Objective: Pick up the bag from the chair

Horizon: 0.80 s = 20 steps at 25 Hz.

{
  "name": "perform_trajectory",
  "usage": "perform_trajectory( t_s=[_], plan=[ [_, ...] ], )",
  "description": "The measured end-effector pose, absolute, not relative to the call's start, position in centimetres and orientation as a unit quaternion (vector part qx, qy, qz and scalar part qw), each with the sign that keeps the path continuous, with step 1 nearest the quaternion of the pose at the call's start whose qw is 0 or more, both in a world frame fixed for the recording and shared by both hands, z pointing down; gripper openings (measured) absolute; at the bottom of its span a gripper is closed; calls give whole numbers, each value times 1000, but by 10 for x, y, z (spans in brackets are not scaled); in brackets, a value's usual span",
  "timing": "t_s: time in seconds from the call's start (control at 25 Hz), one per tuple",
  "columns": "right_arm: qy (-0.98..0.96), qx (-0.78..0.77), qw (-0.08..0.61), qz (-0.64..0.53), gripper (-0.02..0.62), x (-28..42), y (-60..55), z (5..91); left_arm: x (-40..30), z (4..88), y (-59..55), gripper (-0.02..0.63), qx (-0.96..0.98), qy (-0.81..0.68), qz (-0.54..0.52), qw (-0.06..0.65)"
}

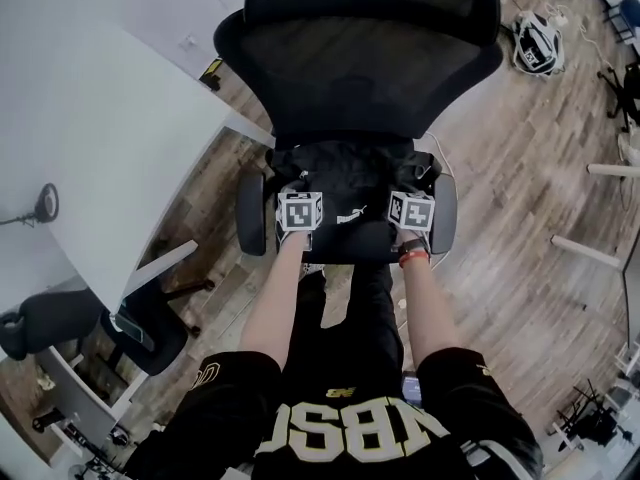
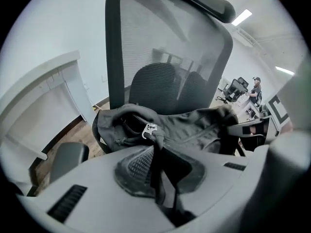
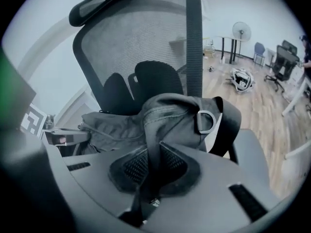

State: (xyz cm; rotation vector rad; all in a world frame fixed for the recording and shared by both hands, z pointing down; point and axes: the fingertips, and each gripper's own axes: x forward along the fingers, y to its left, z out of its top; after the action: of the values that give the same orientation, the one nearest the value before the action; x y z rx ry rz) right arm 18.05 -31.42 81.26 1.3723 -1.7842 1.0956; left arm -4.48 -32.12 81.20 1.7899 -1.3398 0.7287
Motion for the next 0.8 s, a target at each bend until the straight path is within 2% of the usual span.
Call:
perform_trajectory(
  t_s=[0.4,0.8],
  plan=[
    [-691,544,241,410,37,183,-301,728,-39,720,-320,41,726,-543,253,338],
    [-723,547,211,365,37,176,-293,652,-42,639,-310,40,745,-564,224,276]
  ],
)
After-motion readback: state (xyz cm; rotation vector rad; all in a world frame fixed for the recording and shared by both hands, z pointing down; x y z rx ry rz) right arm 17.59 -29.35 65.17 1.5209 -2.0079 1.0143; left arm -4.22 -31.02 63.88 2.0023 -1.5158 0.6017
